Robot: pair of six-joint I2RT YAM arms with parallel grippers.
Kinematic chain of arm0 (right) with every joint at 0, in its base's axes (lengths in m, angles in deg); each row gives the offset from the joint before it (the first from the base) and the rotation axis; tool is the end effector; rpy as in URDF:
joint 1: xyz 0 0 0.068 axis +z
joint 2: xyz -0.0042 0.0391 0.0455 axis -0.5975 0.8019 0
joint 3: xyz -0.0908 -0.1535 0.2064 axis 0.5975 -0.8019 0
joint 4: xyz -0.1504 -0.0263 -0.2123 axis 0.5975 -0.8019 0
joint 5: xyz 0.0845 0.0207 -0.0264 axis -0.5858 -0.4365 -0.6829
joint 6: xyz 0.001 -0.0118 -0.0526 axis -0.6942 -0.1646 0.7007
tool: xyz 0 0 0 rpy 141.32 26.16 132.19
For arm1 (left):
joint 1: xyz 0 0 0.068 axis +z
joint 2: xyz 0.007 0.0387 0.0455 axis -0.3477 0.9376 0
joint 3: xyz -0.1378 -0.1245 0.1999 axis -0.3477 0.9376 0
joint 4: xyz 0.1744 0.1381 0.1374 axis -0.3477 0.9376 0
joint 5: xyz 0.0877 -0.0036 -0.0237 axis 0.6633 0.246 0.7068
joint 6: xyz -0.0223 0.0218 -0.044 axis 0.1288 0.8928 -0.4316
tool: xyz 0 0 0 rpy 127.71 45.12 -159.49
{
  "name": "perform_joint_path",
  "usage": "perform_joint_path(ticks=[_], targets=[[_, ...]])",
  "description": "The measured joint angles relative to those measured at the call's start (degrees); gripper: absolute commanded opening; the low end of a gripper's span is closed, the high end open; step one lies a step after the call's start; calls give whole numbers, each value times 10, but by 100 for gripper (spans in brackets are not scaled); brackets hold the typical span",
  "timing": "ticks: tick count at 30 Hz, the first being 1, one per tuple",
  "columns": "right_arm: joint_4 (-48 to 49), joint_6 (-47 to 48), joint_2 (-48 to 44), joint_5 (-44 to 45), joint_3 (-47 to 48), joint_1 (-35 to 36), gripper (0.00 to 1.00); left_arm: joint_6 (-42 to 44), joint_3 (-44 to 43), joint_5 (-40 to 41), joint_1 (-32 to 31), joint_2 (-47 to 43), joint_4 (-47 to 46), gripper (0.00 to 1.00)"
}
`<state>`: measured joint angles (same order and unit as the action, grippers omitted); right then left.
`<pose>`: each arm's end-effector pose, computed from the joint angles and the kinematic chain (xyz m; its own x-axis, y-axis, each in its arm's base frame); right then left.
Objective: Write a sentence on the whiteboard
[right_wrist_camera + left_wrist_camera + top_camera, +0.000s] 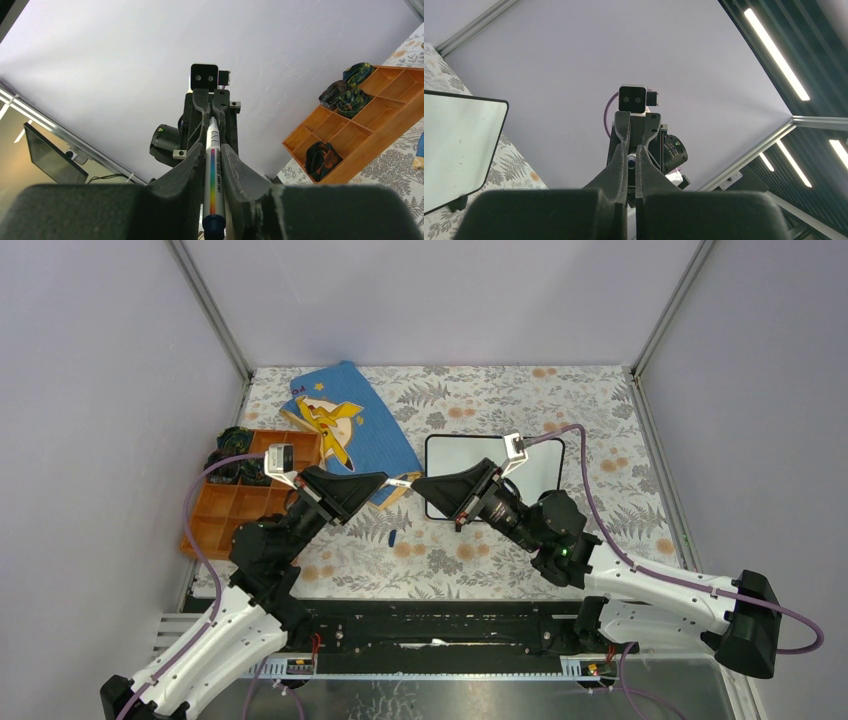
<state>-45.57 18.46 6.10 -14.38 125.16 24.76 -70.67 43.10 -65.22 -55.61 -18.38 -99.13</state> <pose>0.1102 0.1997 0.3692 -0.5259 0.6399 -0.5603 -0.7164 0.0219 0.6974 0.1078 -0.0859 0.3385 -0.5496 -0.7396 -0.3886 0.6148 -0.0431 -0.7875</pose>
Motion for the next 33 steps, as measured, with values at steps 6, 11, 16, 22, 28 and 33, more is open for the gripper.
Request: perform_joint_path(ticks=[6,11,16,22,28,33], targets=[[-4,0,0,0,0,0,5,0,0,0,0,-1,0,0],[-9,3,-3,0,0,0,0,1,0,0,0,-3,7,44],[-59,37,-41,5,0,0,0,27,-2,5,0,-11,54,98],[-235,142,-144,60,40,0,0,107,-62,42,0,-38,180,99],[-427,261,-182,181,136,0,0,277,-167,77,0,-26,299,99],[-542,330,-136,302,188,0,0,417,-195,92,0,44,375,99]])
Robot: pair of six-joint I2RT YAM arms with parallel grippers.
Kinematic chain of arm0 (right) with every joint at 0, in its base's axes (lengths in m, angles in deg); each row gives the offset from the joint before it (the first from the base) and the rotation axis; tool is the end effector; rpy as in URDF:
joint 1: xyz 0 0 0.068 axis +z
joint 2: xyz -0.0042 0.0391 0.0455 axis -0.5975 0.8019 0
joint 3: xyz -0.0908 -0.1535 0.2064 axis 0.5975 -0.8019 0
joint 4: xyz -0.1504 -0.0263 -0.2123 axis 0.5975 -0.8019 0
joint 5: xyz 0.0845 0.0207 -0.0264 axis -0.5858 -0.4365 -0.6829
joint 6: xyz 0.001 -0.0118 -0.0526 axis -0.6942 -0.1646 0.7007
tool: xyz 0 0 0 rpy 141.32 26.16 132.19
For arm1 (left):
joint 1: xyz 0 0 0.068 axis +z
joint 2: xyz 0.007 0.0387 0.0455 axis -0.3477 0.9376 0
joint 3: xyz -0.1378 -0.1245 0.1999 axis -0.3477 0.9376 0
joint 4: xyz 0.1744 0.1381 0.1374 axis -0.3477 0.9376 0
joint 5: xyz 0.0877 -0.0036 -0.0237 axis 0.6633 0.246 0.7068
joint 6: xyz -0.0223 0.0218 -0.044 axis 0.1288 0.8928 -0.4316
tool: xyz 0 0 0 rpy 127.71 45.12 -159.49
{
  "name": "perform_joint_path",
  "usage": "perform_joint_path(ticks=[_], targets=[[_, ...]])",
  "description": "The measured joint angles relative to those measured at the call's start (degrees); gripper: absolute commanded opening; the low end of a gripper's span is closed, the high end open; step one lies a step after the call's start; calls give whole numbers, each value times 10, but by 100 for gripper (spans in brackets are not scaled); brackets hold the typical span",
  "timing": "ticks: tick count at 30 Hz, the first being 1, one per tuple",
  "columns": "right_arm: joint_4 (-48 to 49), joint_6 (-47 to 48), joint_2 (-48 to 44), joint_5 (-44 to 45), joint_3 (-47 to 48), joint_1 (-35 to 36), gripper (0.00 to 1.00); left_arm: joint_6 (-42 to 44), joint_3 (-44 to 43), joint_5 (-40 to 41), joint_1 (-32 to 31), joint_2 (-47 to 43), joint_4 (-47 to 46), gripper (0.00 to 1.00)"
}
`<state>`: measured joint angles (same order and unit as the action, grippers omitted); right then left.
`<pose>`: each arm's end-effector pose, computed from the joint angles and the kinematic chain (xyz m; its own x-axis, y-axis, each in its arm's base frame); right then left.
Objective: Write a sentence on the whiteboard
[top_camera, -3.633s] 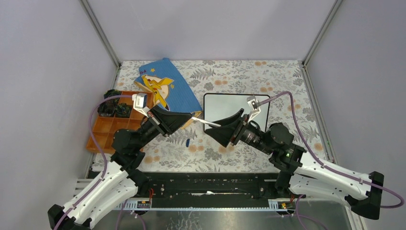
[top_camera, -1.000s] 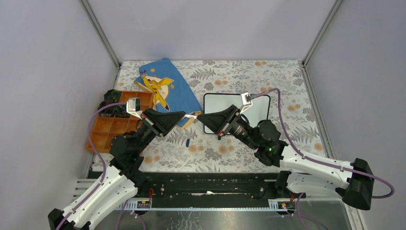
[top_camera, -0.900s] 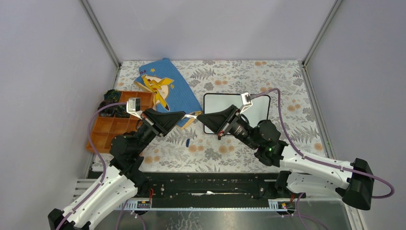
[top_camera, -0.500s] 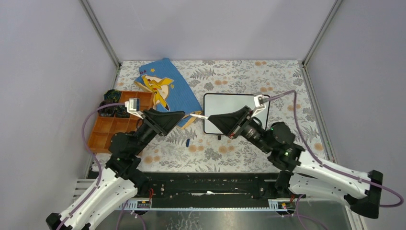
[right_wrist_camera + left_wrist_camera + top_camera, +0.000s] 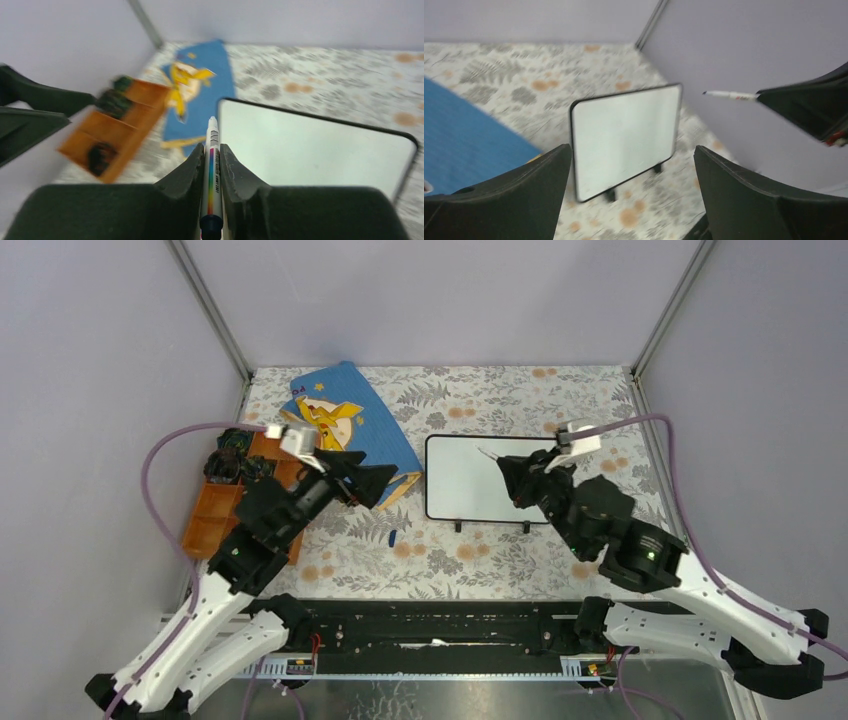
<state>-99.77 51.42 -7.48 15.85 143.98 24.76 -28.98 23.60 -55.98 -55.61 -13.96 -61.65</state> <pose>0.0908 0.1270 0.4268 -0.1069 0.3279 -0.9387 -0.4782 0.8107 0.3377 0.1168 -0.0853 0.3792 -0.2188 -0.4410 -0.8704 0.5957 0.6462 -0.4771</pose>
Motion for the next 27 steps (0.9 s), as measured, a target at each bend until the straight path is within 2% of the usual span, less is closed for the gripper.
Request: perform_joint_path(ticks=[5,11,17,23,27], targets=[[-47,45,46,85,-23,18,0,77,9,-15,0,76,22,99],[-40,83,41,149,-87,49,0,106,45,-70,0,150,1,99],[2,90,-11,146,-169,49,0,98,68,-108,13,213,-57,99],[25,74,-2,124,-179,49,0,46,64,-196,103,295,-158,98],[65,58,0,100,-209,49,0,1,64,-243,125,346,-213,98]])
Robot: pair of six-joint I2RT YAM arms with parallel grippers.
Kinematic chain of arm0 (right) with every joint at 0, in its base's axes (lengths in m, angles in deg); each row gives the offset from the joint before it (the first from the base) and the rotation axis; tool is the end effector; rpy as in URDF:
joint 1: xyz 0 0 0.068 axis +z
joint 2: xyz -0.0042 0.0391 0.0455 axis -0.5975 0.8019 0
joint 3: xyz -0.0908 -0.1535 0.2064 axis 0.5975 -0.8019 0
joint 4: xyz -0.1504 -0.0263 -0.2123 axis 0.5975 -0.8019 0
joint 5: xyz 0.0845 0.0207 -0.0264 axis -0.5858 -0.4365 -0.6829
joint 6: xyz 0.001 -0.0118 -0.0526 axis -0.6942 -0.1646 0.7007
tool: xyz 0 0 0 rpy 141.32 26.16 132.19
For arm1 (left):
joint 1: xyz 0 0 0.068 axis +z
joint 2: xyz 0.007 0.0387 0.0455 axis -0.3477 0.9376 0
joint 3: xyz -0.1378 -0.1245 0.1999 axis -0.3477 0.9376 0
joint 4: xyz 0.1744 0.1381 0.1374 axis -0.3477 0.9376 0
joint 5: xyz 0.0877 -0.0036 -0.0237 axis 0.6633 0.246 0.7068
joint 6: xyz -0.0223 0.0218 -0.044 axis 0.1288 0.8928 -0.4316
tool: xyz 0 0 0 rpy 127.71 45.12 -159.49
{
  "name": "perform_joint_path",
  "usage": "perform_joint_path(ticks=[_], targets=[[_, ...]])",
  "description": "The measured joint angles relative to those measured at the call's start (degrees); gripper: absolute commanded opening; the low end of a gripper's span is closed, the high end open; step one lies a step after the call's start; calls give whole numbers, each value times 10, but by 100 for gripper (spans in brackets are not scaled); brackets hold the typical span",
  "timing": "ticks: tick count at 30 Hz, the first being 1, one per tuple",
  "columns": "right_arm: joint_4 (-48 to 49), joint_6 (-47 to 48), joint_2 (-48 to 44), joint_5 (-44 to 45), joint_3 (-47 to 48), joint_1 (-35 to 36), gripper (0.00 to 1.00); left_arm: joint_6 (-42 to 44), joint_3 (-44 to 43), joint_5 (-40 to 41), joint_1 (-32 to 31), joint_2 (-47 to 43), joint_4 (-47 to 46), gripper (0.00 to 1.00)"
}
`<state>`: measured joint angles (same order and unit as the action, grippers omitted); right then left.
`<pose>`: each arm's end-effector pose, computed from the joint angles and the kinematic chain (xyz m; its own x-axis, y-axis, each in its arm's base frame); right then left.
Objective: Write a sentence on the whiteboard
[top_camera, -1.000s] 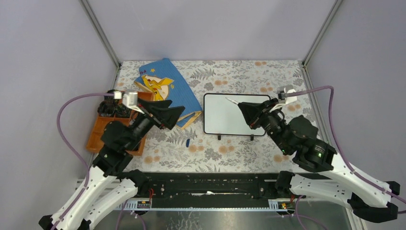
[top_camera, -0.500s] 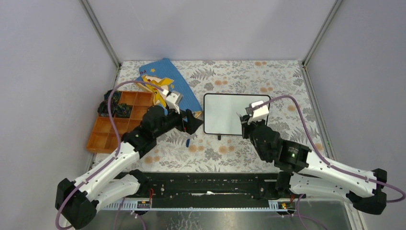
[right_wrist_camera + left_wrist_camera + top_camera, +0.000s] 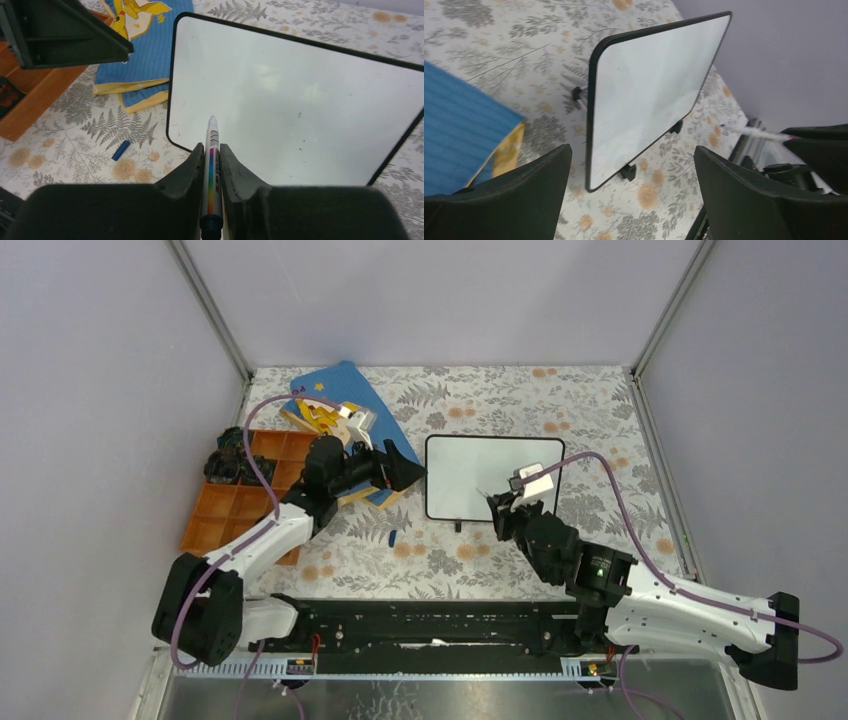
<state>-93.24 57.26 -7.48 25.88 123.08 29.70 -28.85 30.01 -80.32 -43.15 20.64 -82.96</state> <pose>0.0937 0.1543 0.3145 -0.1470 0.0287 -0.9887 -0.3906 0.9167 0.0847 0.2446 -0.1209 0.2617 -0.5480 -0.2349 -0.8028 0.5690 0.5989 -0.5636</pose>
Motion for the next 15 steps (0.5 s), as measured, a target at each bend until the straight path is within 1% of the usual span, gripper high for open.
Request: perform_joint_path(ticks=[5,9,12,13,15], targets=[[43,-7,4,-30,-27,0,0,-57,0,-69,23,54,-94,99],[58,-11,20,-46,-19,0,0,-124,1,-129,73,125,-227,99],[58,-13,23,-58,-13,0,0,-172,2,-169,103,183,-306,99],[58,-14,22,-61,-12,0,0,-183,2,-178,110,197,-321,99],[57,-15,16,-66,-12,0,0,-192,2,-190,115,209,-322,99]])
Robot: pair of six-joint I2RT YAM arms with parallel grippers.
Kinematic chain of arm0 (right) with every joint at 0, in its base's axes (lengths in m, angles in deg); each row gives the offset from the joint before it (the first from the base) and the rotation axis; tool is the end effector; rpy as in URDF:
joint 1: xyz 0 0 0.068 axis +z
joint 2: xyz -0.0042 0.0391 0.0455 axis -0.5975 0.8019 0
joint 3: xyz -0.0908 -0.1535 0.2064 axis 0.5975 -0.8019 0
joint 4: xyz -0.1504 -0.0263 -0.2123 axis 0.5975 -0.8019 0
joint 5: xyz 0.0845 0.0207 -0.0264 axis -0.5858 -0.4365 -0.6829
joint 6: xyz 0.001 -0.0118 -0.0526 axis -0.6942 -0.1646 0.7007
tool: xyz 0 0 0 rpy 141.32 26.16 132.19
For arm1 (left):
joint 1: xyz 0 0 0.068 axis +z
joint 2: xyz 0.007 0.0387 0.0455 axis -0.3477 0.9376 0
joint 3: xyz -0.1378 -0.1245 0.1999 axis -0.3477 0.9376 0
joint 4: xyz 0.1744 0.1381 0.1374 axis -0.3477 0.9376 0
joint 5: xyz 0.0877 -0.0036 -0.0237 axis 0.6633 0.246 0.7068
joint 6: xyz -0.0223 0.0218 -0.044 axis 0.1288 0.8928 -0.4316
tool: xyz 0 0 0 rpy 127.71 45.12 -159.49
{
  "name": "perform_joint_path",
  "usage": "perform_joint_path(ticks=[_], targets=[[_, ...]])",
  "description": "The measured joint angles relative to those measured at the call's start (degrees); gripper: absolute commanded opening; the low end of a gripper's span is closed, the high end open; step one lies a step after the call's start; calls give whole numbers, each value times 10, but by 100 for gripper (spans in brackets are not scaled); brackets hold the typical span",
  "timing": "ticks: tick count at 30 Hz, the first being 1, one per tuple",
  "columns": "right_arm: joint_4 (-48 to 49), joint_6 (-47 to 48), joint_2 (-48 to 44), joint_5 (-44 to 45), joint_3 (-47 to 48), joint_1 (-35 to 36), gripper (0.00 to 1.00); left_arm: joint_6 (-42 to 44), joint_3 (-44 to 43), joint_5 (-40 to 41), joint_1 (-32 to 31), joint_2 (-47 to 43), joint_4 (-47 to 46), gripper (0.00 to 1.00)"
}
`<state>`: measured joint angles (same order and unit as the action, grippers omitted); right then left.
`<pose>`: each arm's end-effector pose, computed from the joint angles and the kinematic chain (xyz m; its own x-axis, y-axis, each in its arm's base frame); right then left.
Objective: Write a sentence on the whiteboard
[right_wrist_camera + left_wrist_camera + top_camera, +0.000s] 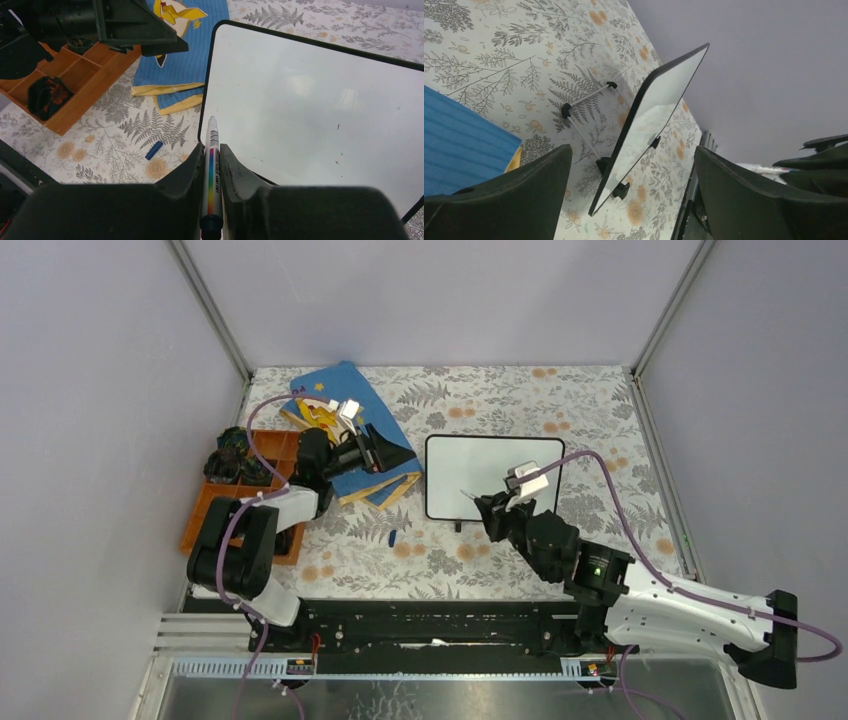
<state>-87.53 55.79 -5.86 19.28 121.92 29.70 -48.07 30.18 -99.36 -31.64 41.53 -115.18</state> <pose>0.0947 0.1646 0.3124 -0.1595 0.0868 -0.9834 -0.4887 0.8586 0.1550 0.3073 -0.0879 0.2171 -0.6520 -0.3891 -0.6507 0.5461 0.3544 -0.7591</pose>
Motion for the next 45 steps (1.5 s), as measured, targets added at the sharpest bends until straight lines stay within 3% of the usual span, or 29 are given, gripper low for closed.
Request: perform_joint_path(ticks=[3,6,12,15,19,24,32,45], targets=[[-2,0,-18,-6,0,0,0,40,-2,16,0,-33,67,99],[-2,1,-45,-7,0,0,0,78,-7,83,-3,-100,145,99],[-1,3,-65,-9,0,0,0,72,15,264,-3,-201,163,99],[-2,4,-63,-15,0,0,0,79,14,330,-3,-213,196,99],[0,5,-63,-22,0,0,0,112,-56,349,-3,-172,283,99],[0,4,-63,-24,0,0,0,131,-52,248,-2,-132,256,99],[1,0,-45,-27,0,0,0,128,1,34,-4,-22,119,94],[23,-11,8,-39,0,0,0,101,-1,-79,-42,103,-21,81]])
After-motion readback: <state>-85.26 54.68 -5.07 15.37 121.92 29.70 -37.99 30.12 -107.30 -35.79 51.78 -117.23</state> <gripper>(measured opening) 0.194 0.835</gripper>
